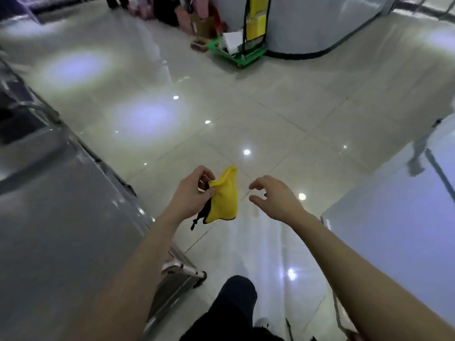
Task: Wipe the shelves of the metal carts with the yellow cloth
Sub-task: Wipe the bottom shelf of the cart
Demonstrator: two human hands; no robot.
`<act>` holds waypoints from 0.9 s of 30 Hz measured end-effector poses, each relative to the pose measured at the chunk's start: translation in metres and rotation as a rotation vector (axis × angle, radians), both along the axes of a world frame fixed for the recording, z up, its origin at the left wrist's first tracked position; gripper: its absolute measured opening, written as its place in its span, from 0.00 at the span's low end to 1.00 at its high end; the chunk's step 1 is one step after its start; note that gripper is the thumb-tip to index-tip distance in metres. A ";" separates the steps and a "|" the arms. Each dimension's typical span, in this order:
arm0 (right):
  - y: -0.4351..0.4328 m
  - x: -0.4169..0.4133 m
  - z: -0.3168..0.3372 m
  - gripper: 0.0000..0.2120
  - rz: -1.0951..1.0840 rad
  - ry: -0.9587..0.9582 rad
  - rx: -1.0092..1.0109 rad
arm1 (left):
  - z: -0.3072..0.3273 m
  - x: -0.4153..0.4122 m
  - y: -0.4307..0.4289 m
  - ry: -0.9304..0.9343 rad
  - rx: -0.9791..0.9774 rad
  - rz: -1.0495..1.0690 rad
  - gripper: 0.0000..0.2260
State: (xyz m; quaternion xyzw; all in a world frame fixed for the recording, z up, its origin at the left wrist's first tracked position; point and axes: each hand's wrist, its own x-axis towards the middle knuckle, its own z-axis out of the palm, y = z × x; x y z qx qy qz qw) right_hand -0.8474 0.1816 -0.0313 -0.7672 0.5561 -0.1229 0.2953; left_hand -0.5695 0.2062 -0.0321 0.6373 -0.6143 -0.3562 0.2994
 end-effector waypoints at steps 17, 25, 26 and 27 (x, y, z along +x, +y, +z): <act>-0.357 0.247 -0.029 0.10 0.841 0.125 0.080 | -0.047 0.148 -0.145 -0.060 0.184 0.776 0.11; -0.430 0.403 -0.068 0.13 1.404 0.272 0.024 | -0.078 0.144 -0.159 -0.014 0.249 1.283 0.11; -0.436 0.422 -0.073 0.14 1.508 0.308 0.008 | -0.083 0.136 -0.164 0.010 0.256 1.403 0.11; -0.438 0.436 -0.076 0.14 1.566 0.323 -0.004 | -0.085 0.127 -0.168 0.030 0.256 1.491 0.12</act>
